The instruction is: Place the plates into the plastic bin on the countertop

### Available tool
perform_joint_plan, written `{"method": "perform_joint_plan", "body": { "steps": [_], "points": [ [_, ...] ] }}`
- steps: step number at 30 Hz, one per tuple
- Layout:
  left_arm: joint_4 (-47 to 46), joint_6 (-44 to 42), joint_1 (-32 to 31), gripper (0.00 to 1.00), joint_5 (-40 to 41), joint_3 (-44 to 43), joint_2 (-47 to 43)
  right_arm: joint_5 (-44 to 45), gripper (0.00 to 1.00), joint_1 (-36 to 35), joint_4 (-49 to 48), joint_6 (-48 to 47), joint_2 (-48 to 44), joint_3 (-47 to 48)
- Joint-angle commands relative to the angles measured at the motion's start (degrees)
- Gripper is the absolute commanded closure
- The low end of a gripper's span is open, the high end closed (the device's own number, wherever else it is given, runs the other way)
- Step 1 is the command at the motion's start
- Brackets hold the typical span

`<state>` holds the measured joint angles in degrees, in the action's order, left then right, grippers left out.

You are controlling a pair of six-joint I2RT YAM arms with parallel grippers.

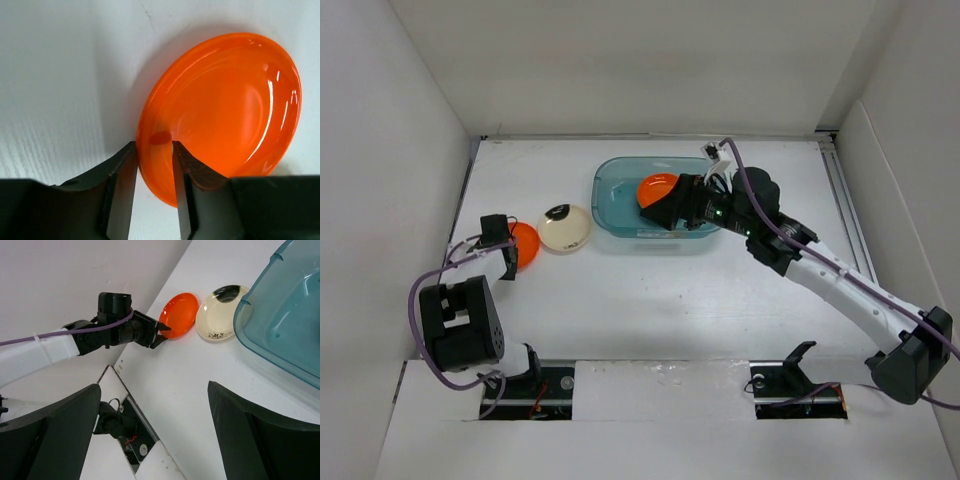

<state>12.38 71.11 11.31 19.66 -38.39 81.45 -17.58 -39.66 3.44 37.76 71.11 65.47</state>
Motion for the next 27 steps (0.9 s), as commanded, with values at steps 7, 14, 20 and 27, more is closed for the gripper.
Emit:
{"method": "perform_joint_plan", "body": {
  "steps": [7,14,20,27],
  "points": [
    [4.66,-1.5,0.11,1.0,-2.18,-0.8,5.21,-0.96,0.08,1.43,-1.86,0.12,-3.0,-0.87],
    [7.74,-5.97,0.11,1.0,0.91,-7.48,-1.81,-1.58,0.1,1.95,-1.86,0.12,-3.0,-0.87],
    [9.59,-10.28,0.11,1.0,3.28,-14.86,-11.48,-1.58,0.11,2.66,-1.86,0.12,-3.52,-0.87],
    [-1.12,-23.9,-6.88,1.0,-7.08,-22.67,-14.13,-1.58,0.11,5.38,-1.86,0.12,-5.19,-1.4]
  ]
}}
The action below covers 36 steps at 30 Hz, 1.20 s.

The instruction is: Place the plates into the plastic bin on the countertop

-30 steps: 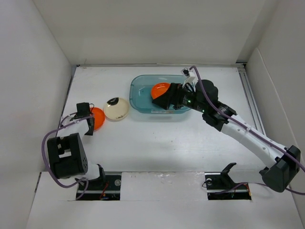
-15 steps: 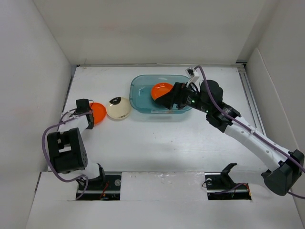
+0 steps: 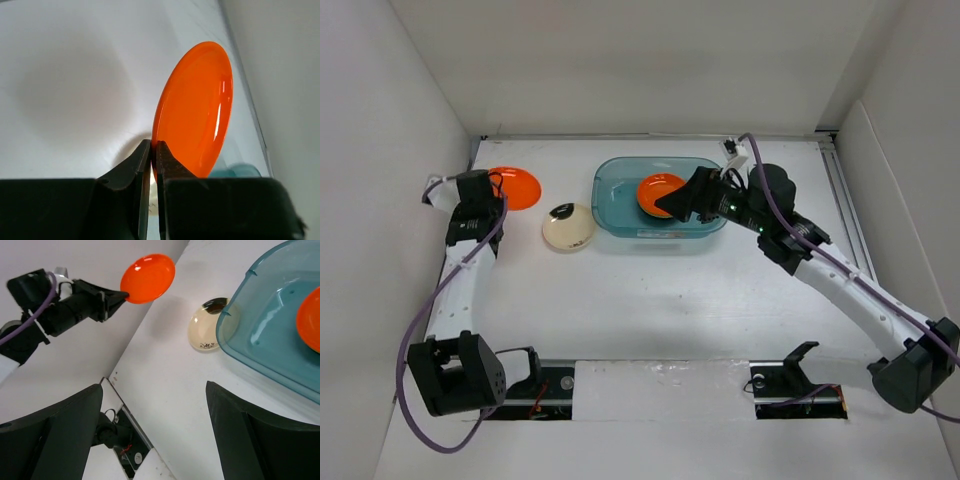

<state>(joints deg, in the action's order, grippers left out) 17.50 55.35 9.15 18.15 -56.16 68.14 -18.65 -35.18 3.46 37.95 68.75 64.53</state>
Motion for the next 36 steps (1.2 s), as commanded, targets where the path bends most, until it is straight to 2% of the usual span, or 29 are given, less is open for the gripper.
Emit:
{"method": "perform_joint_plan", "body": {
  "steps": [1,3,5,6,8,9,14,19,26,27,28,30,33,35,36],
  "points": [
    [-7.64,-9.55,-6.75,1.0,-6.71,-5.97,0.06,-0.51,0.11,2.38,-1.88,-0.07,-2.83,-0.98],
    [-12.12,-11.66,-11.93,1.0,-9.43,-9.03,1.38,-0.51,0.11,3.62,-1.27,-0.07,-3.54,-0.99],
    [-15.19,-13.25,-13.89,1.0,-13.38,-10.8,3.13,-0.51,0.11,5.29,-0.74,-0.07,-4.06,-0.99],
    [-19.13,-13.25,-13.89,1.0,-21.76,-11.51,6.19,-0.51,0.11,5.9,0.04,-0.07,-4.59,-0.99],
    [-21.97,-13.25,-13.89,1.0,-30.5,-14.66,10.85,-0.51,0.11,6.96,0.66,-0.07,-5.29,-0.99],
    [-22.76,-13.25,-14.59,1.0,-34.02,-15.98,16.01,-0.51,0.11,7.84,1.28,-0.07,-5.99,-0.99],
    [-21.44,-18.88,-25.3,1.0,-34.76,-27.23,28.7,-0.51,0.11,9.77,3.03,-0.07,-8.01,-0.99],
    [-25.23,-16.77,-27.25,1.0,-36.43,-29.52,36.26,-0.51,0.11,10.31,4.88,0.45,-9.42,-1.51],
    [-21.45,-16.77,-29.45,1.0,-33.45,-32.34,42.25,1.25,0.11,10.31,8.48,-0.6,-11.62,-0.99],
    [-20.67,-16.77,-29.45,0.96,-33.45,-32.95,43.12,1.25,0.11,10.83,8.49,-0.6,-11.62,-0.99],
    [-20.66,-16.77,-29.45,0.86,-34.14,-33.48,43.13,1.25,0.11,10.83,8.49,-0.6,-11.62,-0.99],
    [-21.44,-16.77,-29.45,0.58,-35.55,-33.49,43.14,1.25,0.11,10.83,8.49,-1.12,-11.62,-0.99],
    [-22.85,-16.77,-29.45,0.36,-35.55,-32.09,38.59,1.25,0.11,10.83,8.49,-1.13,-11.62,-0.99],
    [-23.47,-18.26,-29.45,0.32,-35.55,-31.56,35.33,1.25,0.11,10.83,8.49,-1.13,-11.09,-0.99],
    [-23.47,-19.05,-29.45,0.26,-33.81,-31.55,33.57,1.25,0.11,10.83,8.49,-1.13,-11.09,-0.99]
  ]
}}
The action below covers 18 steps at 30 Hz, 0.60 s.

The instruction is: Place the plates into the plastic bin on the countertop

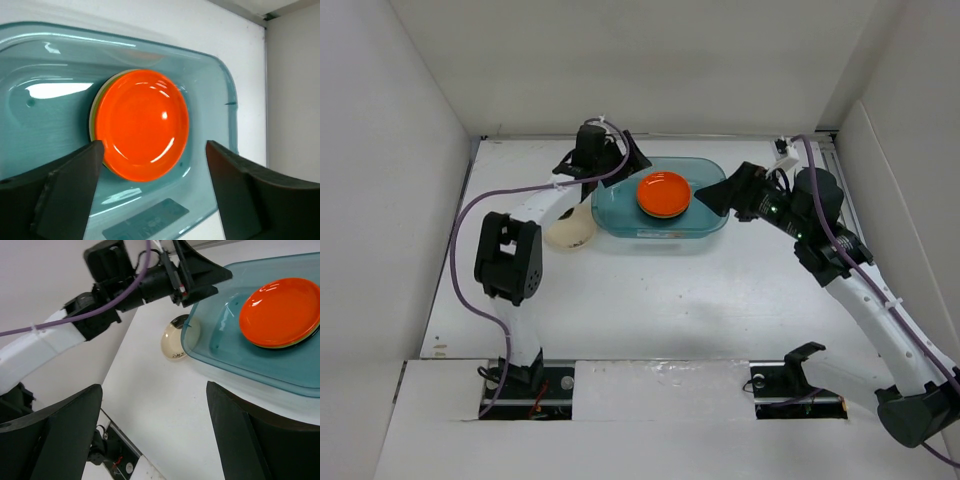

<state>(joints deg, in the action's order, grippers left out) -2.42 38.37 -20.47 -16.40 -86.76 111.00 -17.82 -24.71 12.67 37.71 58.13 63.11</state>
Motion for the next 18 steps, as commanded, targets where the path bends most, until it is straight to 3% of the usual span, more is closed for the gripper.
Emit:
{"method": "perform_joint_plan", "body": {
  "steps": [1,2,3,5,8,13,18],
  "points": [
    [-1.91,-2.68,0.17,0.17,2.5,-0.95,-13.23,0.42,0.09,0.36,-0.71,-1.5,-0.47,0.43],
    [-1.28,-2.69,0.69,0.01,6.87,0.61,-15.35,0.42,0.07,0.36,-0.71,-1.5,0.05,0.43],
    [-0.49,-2.69,1.48,0.0,9.87,1.85,-17.46,1.12,0.0,-0.16,-0.71,-2.2,0.06,0.43],
    [6.41,1.86,4.19,0.0,18.55,4.22,-22.03,1.65,0.0,-0.16,-0.71,-2.82,0.66,0.43],
    [14.17,10.83,12.89,0.0,21.41,11.24,-24.6,0.96,0.0,-0.69,-1.33,-3.96,1.28,-0.09],
    [7.97,18.13,23.52,0.0,23.7,35.98,-33.65,-1.94,0.0,-1.39,-3.17,-3.96,1.89,-1.15],
    [-0.12,16.92,24.42,0.0,22.73,45.27,-33.84,-4.68,0.0,-1.92,-3.79,-3.96,3.57,-1.15]
  ]
}}
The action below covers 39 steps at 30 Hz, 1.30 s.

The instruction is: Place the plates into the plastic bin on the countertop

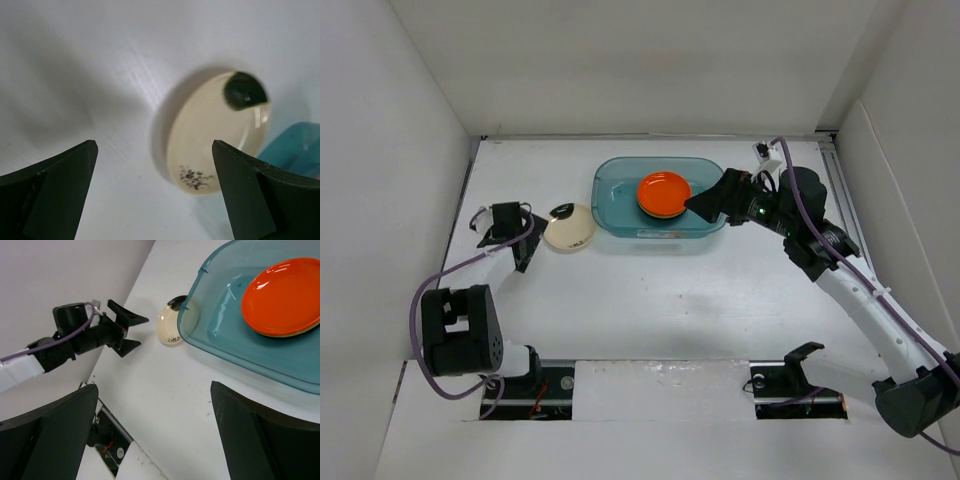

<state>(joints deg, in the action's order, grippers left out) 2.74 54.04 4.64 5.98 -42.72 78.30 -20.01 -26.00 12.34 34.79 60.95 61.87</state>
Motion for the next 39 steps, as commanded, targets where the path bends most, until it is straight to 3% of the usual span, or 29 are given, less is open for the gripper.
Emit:
{"method": "perform_joint_plan", "body": {
  "steps": [1,4,11,17,21,24,29,33,34,39],
  "points": [
    [-6.07,1.24,-0.17,0.0,-0.17,1.23,-0.09,-3.19,0.0,-1.15,-3.46,-1.04,0.75,0.1],
    [-6.96,1.24,-0.16,0.02,-0.79,2.55,1.58,-3.19,0.0,-1.16,-3.46,-1.04,0.14,0.1],
    [-6.96,1.77,-0.16,0.3,-1.93,2.03,8.35,-2.67,0.0,-1.16,-3.46,-0.51,-1.62,0.1],
    [-8.98,2.3,-0.16,0.46,-3.87,2.03,12.13,-2.67,0.01,-1.16,-3.46,-0.51,-1.62,0.1],
    [-9.6,1.25,-0.16,0.5,-4.48,0.97,13.63,-2.67,0.01,-1.16,-3.46,-0.51,-0.57,0.1],
    [-9.6,0.11,-0.16,0.67,-4.48,-0.69,14.33,-2.67,0.01,-1.16,-3.46,-0.51,-0.04,0.1],
    [-6.18,-2.44,-0.16,0.75,-5.27,-4.47,17.49,-2.67,0.02,-1.16,-3.99,-0.51,0.49,0.1],
    [-5.64,-3.15,-0.16,0.88,-5.27,-5.7,18.55,-3.27,0.02,-1.16,-3.99,0.01,1.54,0.62],
    [-5.64,-3.76,-0.16,1.0,-5.27,-5.71,18.55,-3.28,0.02,-1.16,-3.99,0.02,1.54,0.62],
    [-2.67,-3.77,-0.16,1.0,-3.17,-6.84,17.68,-3.28,0.02,-1.16,-3.99,0.02,1.54,0.62]
  ]
}}
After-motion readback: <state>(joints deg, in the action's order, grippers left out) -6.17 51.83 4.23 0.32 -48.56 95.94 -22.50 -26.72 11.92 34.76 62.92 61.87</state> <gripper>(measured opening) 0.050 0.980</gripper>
